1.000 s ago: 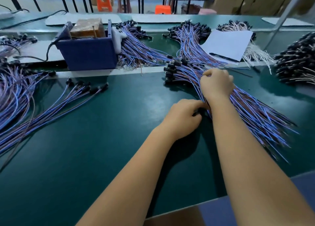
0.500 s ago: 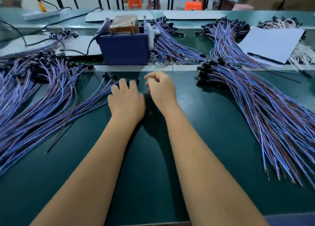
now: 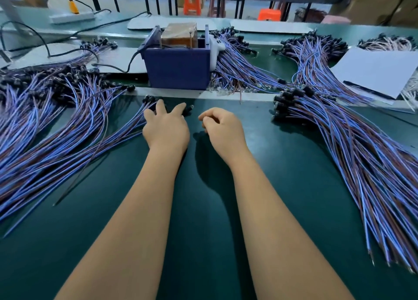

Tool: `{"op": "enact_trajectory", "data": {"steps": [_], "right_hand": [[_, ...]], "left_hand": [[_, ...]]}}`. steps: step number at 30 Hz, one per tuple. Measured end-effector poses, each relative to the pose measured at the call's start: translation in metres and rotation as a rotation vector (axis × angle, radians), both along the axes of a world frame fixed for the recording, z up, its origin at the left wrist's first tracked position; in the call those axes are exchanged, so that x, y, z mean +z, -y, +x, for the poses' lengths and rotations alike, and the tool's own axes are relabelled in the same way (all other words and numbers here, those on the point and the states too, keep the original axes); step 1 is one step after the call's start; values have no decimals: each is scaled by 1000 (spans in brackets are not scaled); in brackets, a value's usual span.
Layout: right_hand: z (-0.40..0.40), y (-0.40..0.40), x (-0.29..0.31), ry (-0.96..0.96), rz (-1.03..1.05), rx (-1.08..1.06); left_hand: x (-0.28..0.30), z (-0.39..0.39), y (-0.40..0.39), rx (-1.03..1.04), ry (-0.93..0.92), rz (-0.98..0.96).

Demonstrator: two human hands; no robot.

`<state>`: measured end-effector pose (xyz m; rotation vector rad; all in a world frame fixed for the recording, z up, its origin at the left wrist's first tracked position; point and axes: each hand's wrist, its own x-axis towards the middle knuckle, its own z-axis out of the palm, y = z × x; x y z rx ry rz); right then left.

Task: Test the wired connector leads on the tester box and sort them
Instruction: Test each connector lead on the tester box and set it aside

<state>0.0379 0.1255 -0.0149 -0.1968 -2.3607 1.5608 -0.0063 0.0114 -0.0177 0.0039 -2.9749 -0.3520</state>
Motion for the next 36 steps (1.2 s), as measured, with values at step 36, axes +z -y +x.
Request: {"op": "enact_trajectory", "data": {"steps": [36], "right_hand": [[9,-14,19,-23,-1121,116]], "left_hand": [[28,46,-1,-940,1041,965]]}}
